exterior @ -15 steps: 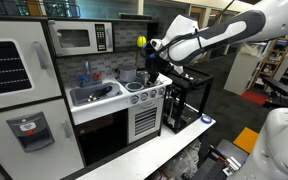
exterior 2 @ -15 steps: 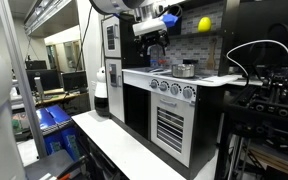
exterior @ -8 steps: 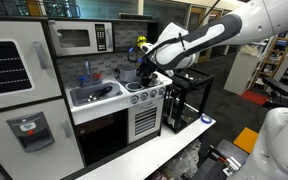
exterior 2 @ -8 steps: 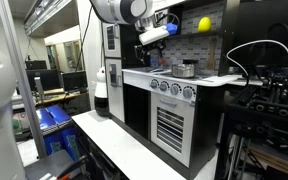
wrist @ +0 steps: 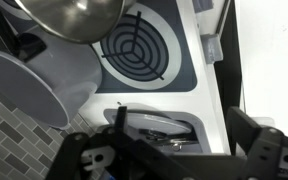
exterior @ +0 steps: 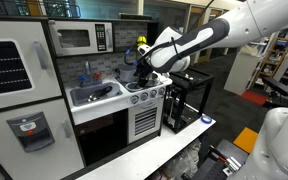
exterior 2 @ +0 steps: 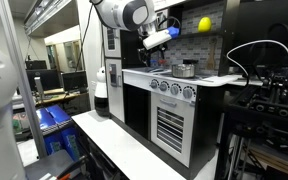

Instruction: Remove the lid from the sink and put it on the stove

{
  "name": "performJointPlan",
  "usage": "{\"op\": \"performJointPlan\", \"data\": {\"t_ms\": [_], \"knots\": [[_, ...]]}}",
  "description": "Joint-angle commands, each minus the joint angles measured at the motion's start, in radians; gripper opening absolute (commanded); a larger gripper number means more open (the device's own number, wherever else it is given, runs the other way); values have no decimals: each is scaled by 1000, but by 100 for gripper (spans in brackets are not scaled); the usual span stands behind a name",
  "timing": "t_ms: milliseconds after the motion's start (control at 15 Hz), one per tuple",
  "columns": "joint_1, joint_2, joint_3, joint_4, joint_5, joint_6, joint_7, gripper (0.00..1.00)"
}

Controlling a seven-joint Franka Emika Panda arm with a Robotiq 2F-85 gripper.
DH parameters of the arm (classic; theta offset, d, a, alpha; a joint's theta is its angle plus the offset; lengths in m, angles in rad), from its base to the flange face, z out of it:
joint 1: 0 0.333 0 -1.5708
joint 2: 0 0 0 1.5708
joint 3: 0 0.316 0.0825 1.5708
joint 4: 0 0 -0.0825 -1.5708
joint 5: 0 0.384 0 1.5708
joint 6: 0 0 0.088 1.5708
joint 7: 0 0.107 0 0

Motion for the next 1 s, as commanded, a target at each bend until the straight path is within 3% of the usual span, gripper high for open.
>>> {"op": "performJointPlan", "data": {"t_ms": [0,400,733,933], "knots": [[0,0,0,1,0,0,0,100],[-12,9,-51,-15,231,-8,138,100],[24,26,-38,29,399,-21,312,100],[59,32,-29,73,538,-22,337,100]]}}
